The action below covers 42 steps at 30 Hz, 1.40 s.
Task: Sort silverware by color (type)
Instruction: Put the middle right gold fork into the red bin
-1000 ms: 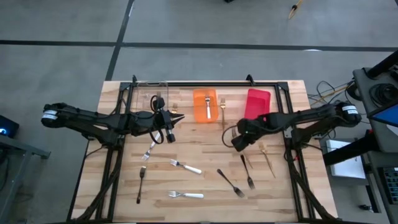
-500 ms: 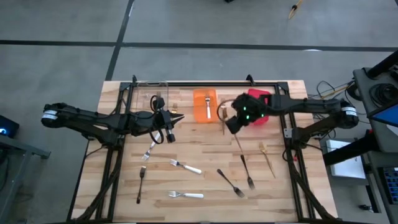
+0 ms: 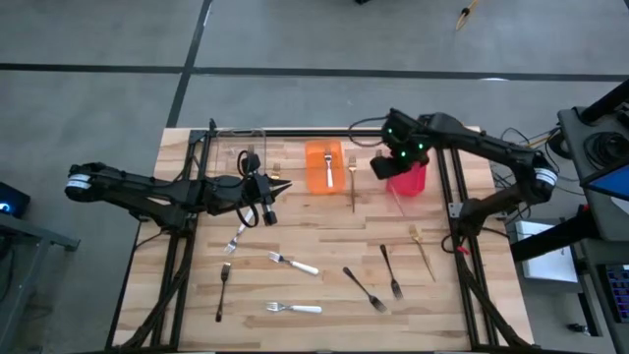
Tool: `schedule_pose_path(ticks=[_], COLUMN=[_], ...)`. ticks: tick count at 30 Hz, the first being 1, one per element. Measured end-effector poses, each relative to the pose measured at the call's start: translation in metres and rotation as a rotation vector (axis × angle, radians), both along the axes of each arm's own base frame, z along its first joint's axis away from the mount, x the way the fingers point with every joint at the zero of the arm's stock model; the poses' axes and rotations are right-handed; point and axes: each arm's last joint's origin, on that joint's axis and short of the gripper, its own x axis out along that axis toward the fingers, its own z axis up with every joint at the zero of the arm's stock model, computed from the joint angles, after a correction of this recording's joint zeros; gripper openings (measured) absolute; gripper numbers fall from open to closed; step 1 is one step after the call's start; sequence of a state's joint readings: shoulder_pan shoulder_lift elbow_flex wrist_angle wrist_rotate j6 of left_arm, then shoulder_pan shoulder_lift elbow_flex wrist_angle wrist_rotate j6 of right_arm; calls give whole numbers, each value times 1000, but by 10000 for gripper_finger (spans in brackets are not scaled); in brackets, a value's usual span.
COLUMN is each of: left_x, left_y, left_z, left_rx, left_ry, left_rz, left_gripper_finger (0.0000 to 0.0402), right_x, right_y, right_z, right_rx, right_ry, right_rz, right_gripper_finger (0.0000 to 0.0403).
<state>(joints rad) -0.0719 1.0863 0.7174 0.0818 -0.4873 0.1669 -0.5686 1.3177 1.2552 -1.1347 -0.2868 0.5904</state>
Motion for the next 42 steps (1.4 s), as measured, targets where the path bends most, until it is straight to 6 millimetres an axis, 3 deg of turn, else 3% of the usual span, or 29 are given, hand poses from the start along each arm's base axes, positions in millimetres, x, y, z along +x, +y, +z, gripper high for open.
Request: schedule_pose_path(ticks=[10,20,32,42], left_x=[0,0,0,0], left_y=[0,0,0,0], left_z=[0,0,0,0], left_rx=[7,10,14,23], left_ry=[3,4,6,10], left_rz=[-2,-3,-4,-7], left_gripper_finger=[13,13,13,13], right_x=[-34,-56,-47,-47], right_y=[-53,-90,-110,-113], right_z=[-27,-54,-92,-99], right_rx=[123,181,245,213], right_ry=[138,192,266,312], right_rz=[-63,-163,-156,-143], right_gripper_finger=[12,12,12,12])
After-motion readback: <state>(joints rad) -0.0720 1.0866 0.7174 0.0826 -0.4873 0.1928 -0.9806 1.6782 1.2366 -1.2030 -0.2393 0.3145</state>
